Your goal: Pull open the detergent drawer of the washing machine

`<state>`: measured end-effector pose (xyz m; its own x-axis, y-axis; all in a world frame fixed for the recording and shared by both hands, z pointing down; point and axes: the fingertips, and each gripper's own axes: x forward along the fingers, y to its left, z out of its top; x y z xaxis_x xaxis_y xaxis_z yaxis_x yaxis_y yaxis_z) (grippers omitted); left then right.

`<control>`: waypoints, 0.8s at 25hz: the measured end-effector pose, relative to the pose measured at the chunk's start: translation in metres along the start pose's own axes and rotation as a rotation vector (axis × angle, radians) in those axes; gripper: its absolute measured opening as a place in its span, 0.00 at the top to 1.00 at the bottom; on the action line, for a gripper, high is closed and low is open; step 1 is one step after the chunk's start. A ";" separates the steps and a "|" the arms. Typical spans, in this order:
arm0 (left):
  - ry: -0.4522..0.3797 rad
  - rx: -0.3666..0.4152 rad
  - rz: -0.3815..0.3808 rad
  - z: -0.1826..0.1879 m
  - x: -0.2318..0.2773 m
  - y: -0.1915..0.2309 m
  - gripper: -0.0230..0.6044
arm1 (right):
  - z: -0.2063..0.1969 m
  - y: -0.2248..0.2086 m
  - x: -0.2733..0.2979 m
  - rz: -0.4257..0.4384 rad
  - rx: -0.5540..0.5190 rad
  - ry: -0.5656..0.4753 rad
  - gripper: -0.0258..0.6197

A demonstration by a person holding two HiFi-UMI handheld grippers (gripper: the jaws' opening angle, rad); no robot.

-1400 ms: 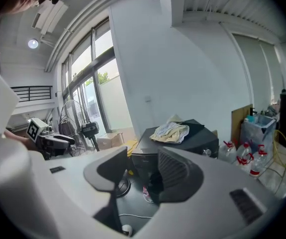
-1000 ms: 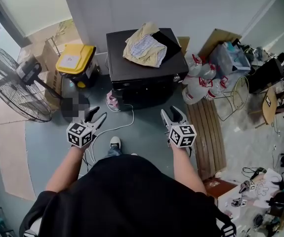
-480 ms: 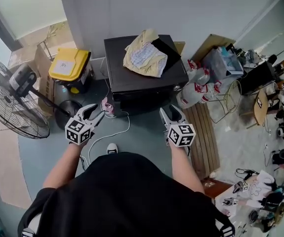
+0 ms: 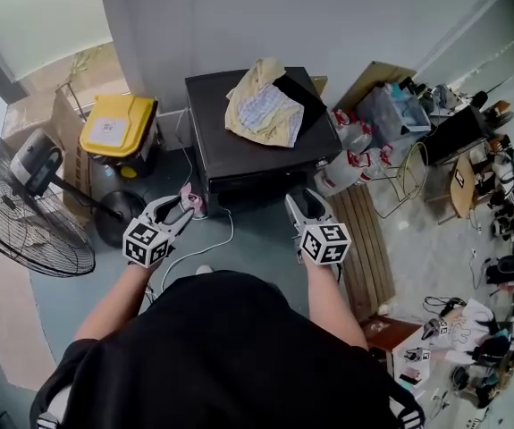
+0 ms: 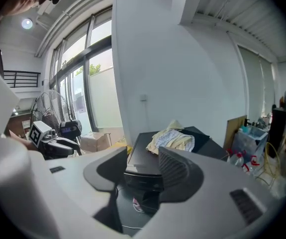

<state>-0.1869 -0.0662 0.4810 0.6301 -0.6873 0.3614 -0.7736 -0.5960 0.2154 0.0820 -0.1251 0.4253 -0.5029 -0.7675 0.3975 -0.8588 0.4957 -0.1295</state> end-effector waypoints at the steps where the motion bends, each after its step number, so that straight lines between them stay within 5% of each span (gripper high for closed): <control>1: 0.002 0.003 -0.005 0.001 0.000 0.003 0.66 | -0.001 0.002 0.003 0.001 0.004 0.005 0.65; 12: 0.019 -0.017 0.015 -0.004 0.019 0.025 0.66 | -0.012 -0.008 0.039 0.040 -0.004 0.046 0.65; 20: 0.043 -0.036 0.098 0.002 0.049 0.032 0.66 | -0.022 -0.046 0.078 0.124 -0.039 0.089 0.65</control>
<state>-0.1807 -0.1201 0.5041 0.5482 -0.7230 0.4204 -0.8339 -0.5108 0.2089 0.0842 -0.1984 0.4823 -0.5928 -0.6610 0.4602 -0.7853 0.6011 -0.1482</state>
